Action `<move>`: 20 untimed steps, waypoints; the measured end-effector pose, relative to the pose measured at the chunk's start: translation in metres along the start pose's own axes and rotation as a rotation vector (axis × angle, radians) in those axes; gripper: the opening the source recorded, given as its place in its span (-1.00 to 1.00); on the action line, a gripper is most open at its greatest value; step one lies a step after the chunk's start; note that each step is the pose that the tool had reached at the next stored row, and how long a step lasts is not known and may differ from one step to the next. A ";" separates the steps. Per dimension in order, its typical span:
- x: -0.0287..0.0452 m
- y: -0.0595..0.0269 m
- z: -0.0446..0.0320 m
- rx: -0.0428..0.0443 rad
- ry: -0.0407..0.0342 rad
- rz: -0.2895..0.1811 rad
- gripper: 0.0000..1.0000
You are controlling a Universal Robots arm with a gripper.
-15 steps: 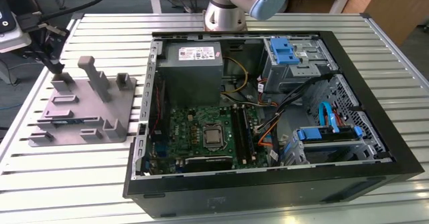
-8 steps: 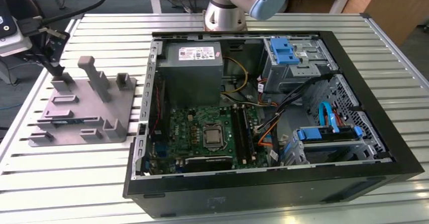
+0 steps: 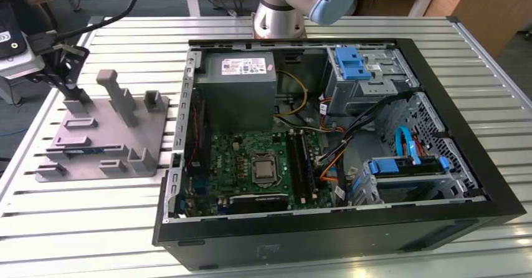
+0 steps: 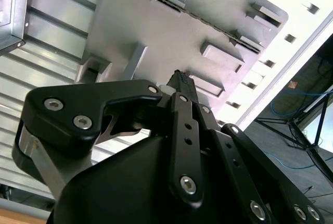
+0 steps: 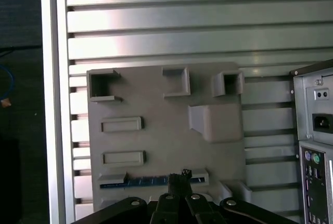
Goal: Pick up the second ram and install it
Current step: 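Reach for the second ram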
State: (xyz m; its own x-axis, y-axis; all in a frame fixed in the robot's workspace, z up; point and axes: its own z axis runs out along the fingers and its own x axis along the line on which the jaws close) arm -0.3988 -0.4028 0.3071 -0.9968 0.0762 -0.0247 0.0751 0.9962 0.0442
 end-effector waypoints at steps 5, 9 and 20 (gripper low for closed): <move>0.0012 -0.0009 0.0091 0.0005 -0.0001 0.000 -0.80; 0.0059 -0.0058 0.0159 0.0012 -0.0001 0.000 -0.80; 0.0111 -0.0166 0.0288 0.0237 0.0103 0.000 -0.80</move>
State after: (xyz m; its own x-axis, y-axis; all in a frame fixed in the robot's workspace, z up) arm -0.4103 -0.4173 0.2773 -0.9970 0.0756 -0.0144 0.0753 0.9970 0.0205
